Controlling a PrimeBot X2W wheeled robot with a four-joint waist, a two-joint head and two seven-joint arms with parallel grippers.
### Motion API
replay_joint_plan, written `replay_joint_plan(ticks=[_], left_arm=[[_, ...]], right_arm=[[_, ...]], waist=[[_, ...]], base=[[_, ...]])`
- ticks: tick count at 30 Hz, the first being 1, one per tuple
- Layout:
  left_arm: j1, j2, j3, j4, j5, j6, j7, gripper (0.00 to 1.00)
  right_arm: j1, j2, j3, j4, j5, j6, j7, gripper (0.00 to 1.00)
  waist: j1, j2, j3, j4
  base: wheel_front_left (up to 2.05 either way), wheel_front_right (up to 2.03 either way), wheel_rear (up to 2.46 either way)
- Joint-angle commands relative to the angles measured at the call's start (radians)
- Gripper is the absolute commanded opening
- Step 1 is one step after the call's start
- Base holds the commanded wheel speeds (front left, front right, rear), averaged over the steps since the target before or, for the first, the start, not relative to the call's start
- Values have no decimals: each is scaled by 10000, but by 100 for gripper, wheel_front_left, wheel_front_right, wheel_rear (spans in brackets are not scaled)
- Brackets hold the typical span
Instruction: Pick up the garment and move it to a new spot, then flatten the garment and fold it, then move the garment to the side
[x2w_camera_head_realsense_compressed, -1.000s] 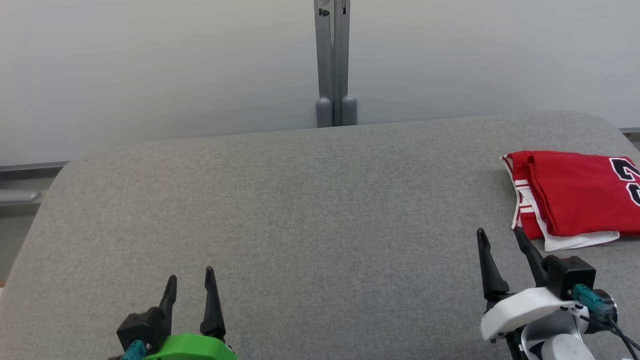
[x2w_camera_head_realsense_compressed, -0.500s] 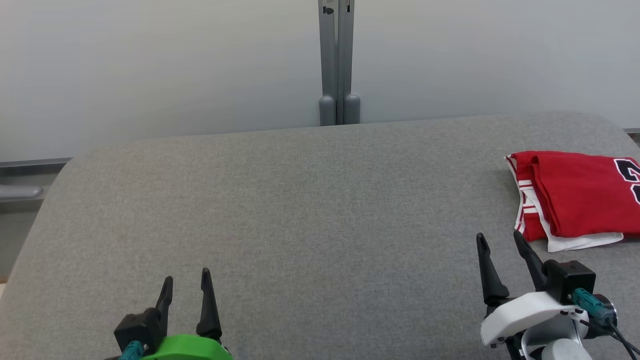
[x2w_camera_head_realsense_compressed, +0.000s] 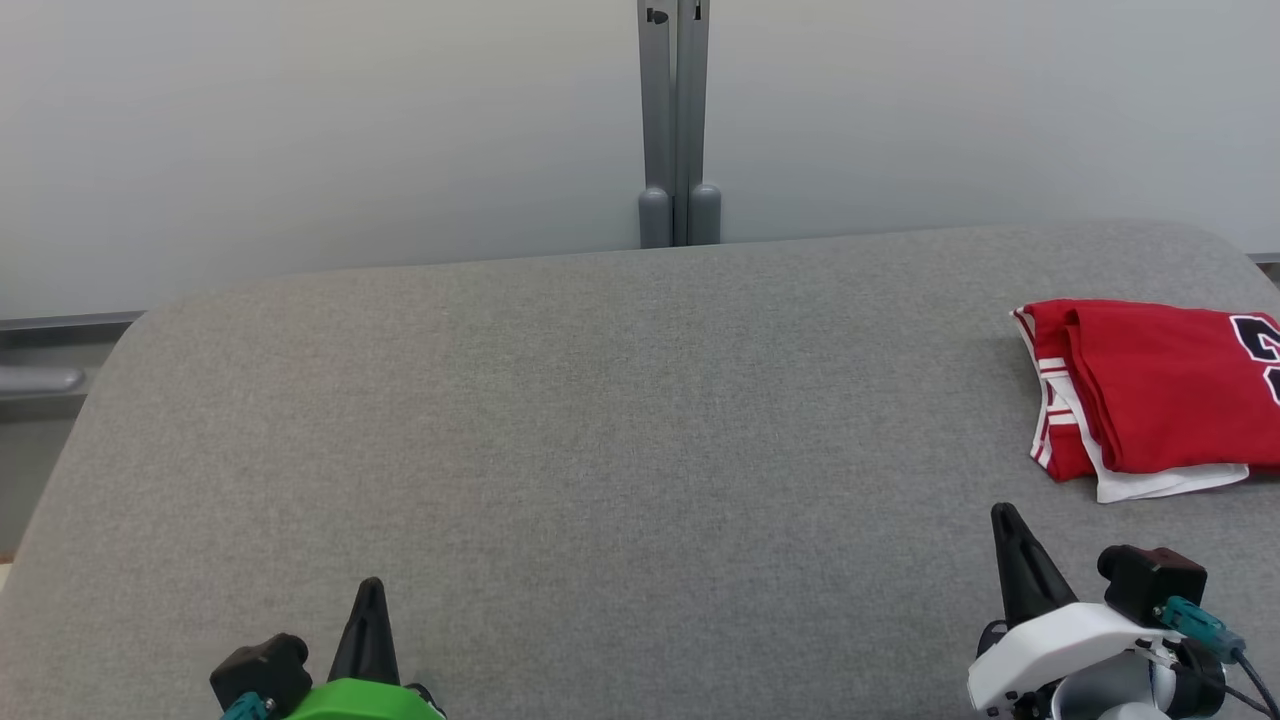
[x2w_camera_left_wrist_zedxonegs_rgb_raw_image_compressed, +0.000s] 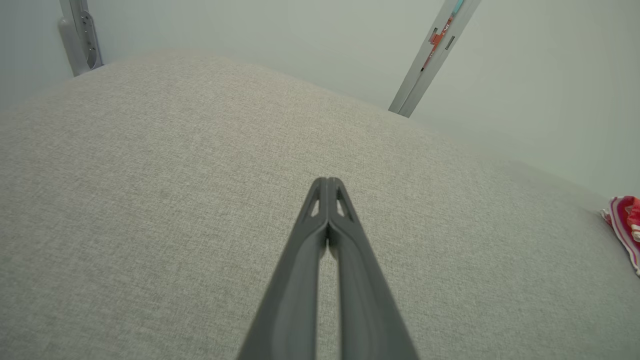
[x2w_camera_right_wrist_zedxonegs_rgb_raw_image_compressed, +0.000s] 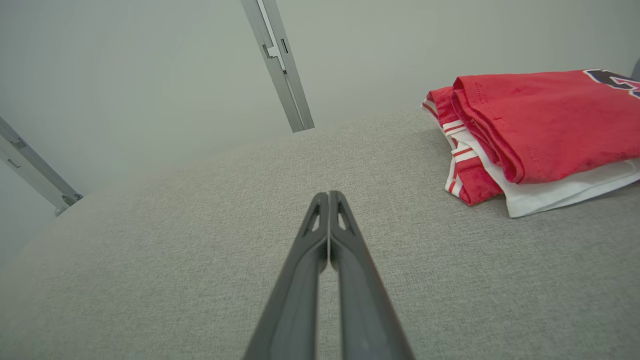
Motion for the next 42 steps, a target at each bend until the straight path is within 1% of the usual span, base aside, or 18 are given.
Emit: replay_joint_plan(ticks=[1, 9, 23, 42], left_arm=[[-252, -35, 205, -180, -338, -105, 80, 0], [-413, -122, 634, -196, -1444, -425, 453, 0], [-640, -264, 1294, -255, -3139, -922, 1025, 0], [-873, -413, 2032, -324, -5022, -1463, 1661, 0]], right_arm=[[-283, -27, -49, -150, 450, -1, 76, 0], [-385, -35, -135, -187, 1913, -2, 325, 0], [-574, -47, -307, -194, 4135, -4, 748, 0], [-790, -62, -511, -187, 6606, -6, 1233, 0]], waist=[[0, 0, 10, 1], [0, 0, 70, 11], [0, 0, 173, 27], [0, 0, 311, 48]], base=[[0, 0, 0], [0, 0, 0], [0, 0, 0], [0, 0, 0]])
